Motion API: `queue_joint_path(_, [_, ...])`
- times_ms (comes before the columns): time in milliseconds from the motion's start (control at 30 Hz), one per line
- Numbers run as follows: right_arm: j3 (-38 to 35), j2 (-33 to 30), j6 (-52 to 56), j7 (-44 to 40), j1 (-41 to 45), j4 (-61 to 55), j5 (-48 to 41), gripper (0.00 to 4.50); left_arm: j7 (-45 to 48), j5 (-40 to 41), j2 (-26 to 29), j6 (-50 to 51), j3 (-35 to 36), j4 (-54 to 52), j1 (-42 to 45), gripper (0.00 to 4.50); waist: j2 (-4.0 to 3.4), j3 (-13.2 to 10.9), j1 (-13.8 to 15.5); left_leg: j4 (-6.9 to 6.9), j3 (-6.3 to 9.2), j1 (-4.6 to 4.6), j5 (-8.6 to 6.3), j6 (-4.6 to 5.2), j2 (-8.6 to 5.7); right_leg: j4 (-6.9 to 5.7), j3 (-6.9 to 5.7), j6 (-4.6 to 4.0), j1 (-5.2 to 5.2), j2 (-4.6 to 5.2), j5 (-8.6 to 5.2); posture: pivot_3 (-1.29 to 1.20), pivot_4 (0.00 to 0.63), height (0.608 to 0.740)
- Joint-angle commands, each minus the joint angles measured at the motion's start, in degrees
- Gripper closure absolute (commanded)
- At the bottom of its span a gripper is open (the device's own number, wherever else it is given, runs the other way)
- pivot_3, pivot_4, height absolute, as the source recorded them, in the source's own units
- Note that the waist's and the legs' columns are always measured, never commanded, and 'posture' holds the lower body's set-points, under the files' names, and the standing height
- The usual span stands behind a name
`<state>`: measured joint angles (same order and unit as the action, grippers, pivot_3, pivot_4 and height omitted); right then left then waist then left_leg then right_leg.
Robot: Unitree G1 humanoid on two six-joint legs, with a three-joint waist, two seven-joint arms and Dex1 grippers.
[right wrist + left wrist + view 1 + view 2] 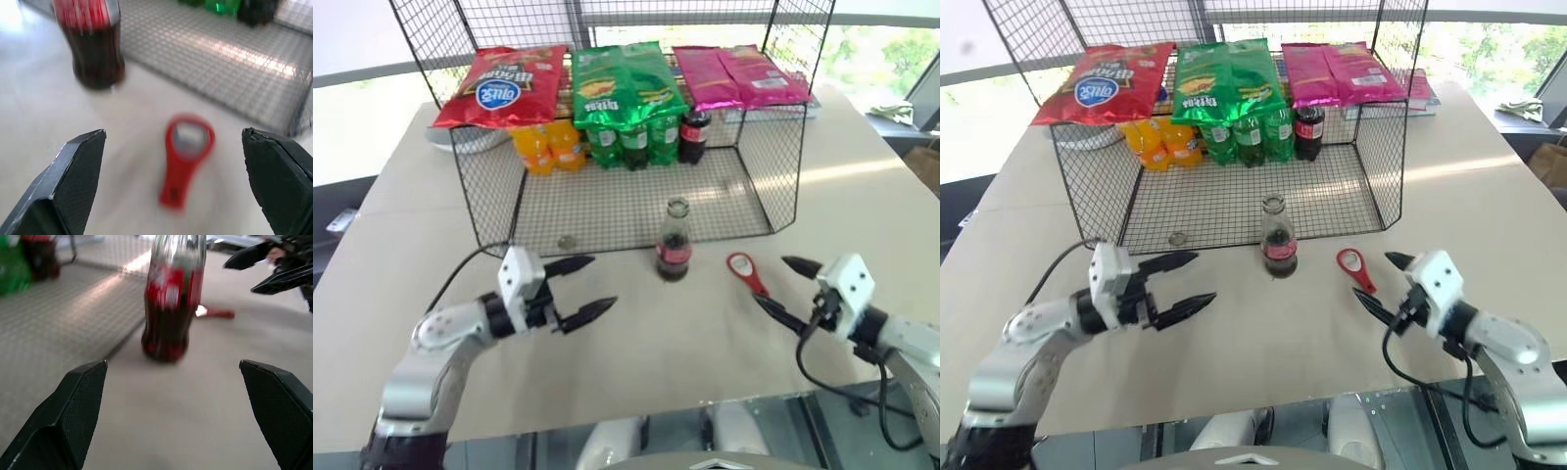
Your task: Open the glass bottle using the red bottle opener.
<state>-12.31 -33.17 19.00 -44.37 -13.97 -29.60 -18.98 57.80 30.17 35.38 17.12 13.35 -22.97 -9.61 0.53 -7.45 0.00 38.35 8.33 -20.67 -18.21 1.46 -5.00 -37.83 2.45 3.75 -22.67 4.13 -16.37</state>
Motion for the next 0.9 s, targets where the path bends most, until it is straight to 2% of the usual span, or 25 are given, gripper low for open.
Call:
queue_joint_path(33, [-4.2, -0.8, -8.5, -2.9, -4.9, 2.1, 0.3, 0.0, -2.6, 0.9, -1.0, -2.2, 5.0, -6.0, -7.1, 0.03, 0.0, 0.0, 0.2, 0.0, 0.0, 0.04, 0.0, 0.0, 0.0, -0.01, 0.02, 0.0, 0.03, 0.0, 0.0, 0.0, 0.15, 0.74])
queue_joint_path(167, [-7.1, -2.1, -11.6, -4.4, -8.0, 5.2, -0.3, 0.0, -6.1, 1.2, -2.5, -2.5, 8.7, -7.4, -13.5, 0.03, -0.05, 0.0, 0.4, -0.01, -0.06, 0.11, -0.01, 0.01, 0.02, -0.03, 0.08, 0.0, 0.07, -0.02, 0.0, 0.0, 0.15, 0.74])
queue_joint_path(500, [-13.8, -3.2, -14.8, -4.4, -10.3, 11.7, -1.6, 0.0, -13.9, 3.7, -6.4, -2.2, 17.4, -5.0, -16.4, 0.03, -0.05, 0.0, 0.8, -0.02, -0.04, 0.15, -0.02, 0.01, 0.03, 0.0, 0.05, -0.01, 0.13, -0.01, 0.0, 0.0, 0.15, 0.74])
queue_joint_path(733, [-13.1, -3.9, -14.2, -4.1, -8.1, 13.2, -1.6, 0.0, -22.2, 6.5, -8.6, 1.6, 18.7, -5.3, -12.2, 0.03, -0.04, 0.0, 0.9, -0.02, -0.04, 0.16, -0.02, 0.01, 0.04, 0.0, 0.04, -0.01, 0.14, -0.02, 0.0, 0.0, 0.15, 0.74])
queue_joint_path(900, [-12.3, -4.2, -13.6, -4.3, -8.4, 13.1, -1.4, 0.0, -24.9, 7.1, -8.5, 2.9, 18.3, -6.5, -9.8, 0.03, -0.05, 0.0, 0.8, -0.02, -0.02, 0.15, -0.02, 0.01, 0.04, -0.01, 0.03, -0.01, 0.14, -0.03, -0.01, 0.0, 0.15, 0.74])
